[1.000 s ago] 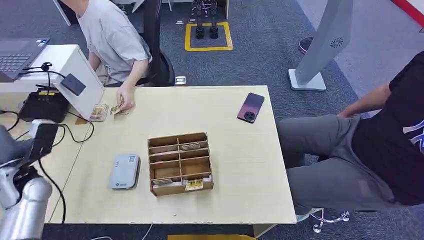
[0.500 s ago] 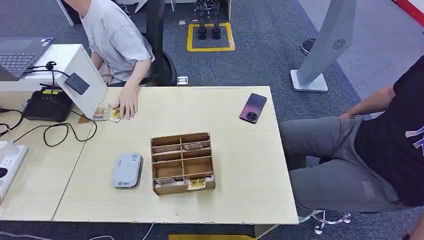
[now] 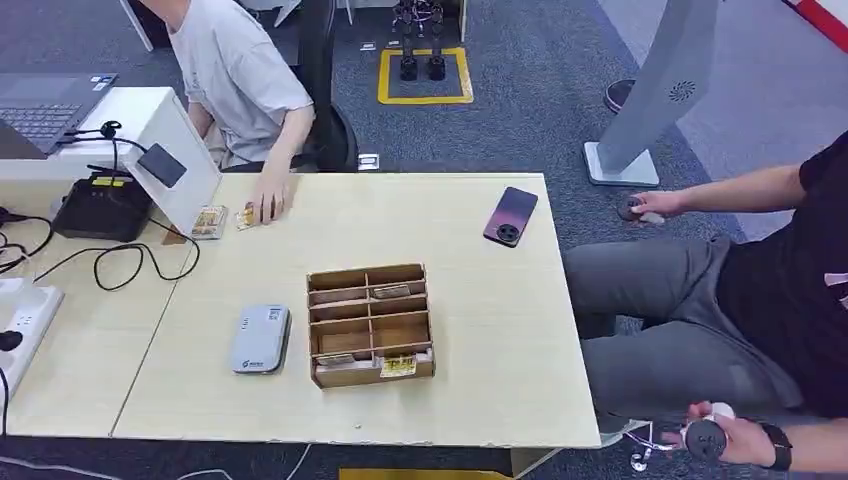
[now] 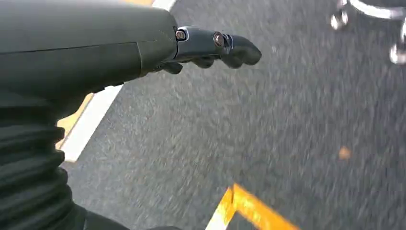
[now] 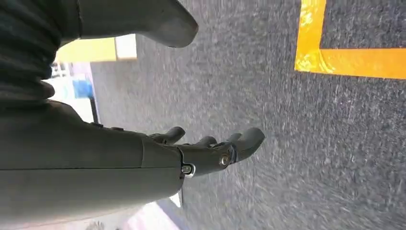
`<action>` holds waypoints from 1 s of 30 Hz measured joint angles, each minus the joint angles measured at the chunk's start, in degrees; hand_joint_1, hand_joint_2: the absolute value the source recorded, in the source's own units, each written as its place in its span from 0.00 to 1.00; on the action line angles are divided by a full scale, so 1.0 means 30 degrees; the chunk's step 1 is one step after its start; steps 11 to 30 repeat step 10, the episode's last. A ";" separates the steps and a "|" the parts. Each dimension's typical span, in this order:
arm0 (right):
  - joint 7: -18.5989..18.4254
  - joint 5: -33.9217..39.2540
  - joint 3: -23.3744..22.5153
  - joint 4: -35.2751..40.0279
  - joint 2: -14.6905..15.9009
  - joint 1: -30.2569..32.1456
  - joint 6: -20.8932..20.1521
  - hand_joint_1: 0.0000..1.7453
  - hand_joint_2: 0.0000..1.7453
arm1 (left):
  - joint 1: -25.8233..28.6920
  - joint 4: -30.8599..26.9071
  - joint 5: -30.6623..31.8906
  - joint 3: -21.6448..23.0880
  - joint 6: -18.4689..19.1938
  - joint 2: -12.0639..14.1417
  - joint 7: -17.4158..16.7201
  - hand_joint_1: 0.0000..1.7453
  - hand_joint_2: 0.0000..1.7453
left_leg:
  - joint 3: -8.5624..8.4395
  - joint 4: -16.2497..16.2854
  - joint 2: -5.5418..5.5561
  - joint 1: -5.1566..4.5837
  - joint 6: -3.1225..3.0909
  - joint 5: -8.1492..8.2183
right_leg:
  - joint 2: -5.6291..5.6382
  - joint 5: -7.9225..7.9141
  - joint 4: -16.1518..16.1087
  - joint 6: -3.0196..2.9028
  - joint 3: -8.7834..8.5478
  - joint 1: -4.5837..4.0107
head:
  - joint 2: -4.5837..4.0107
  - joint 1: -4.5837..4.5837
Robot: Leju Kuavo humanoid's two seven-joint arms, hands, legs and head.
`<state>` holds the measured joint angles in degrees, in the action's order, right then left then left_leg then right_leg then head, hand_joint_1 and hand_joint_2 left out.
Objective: Pass the card to the sensor for recognition and then transmit it.
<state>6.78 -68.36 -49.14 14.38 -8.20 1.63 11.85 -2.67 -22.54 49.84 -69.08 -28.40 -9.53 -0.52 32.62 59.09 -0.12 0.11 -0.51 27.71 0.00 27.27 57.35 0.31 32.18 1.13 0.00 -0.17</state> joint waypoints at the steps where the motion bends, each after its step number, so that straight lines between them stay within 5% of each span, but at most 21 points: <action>1: -0.0051 0.0444 0.0182 0.0080 0.0008 0.0023 -0.0080 0.00 1.00 | 0.0032 0.0198 -0.0307 0.0437 0.0182 0.0000 0.0007 0.00 0.00 | 0.0000 0.0000 0.0001 0.0002 0.0000 0.0000 | 0.0000 0.0000 0.0001 0.0000 -0.0001 -0.0002 | 0.0007 -0.0007; 2: -0.0081 0.0879 0.0388 0.0147 0.0044 0.0046 -0.0190 0.00 1.00 | 0.0096 0.0323 -0.0630 0.0886 0.0352 0.0015 0.0007 0.00 0.00 | 0.0000 -0.0001 0.0001 0.0005 0.0001 0.0000 | 0.0000 0.0001 0.0002 -0.0001 0.0001 -0.0005 | 0.0000 -0.0007; 3: -0.0124 0.1339 0.0633 0.0219 0.0088 0.0087 -0.0271 0.00 0.00 | 0.0155 0.0445 -0.0961 0.1361 0.0539 0.0036 0.0007 0.00 0.00 | 0.0001 -0.0001 0.0001 0.0008 0.0001 0.0000 | 0.0000 0.0001 0.0003 -0.0001 0.0002 -0.0007 | 0.0000 -0.0007; 10: -0.0386 0.4186 0.2399 0.0606 0.0365 0.0362 -0.0729 0.00 0.00 | 0.0581 0.0694 -0.3100 0.4252 0.1736 0.0313 0.0007 0.00 0.00 | 0.0012 -0.0001 0.0003 0.0010 0.0001 0.0001 | 0.0000 0.0003 0.0003 -0.0001 0.0006 -0.0008 | 0.0000 -0.0007; 30: -0.0386 0.4186 0.2399 0.0606 0.0365 0.0362 -0.0729 0.00 0.00 | 0.0581 0.0694 -0.3100 0.4252 0.1736 0.0313 0.0007 0.00 0.00 | 0.0012 -0.0001 0.0003 0.0010 0.0001 0.0001 | 0.0000 0.0003 0.0003 -0.0001 0.0006 -0.0008 | 0.0000 -0.0007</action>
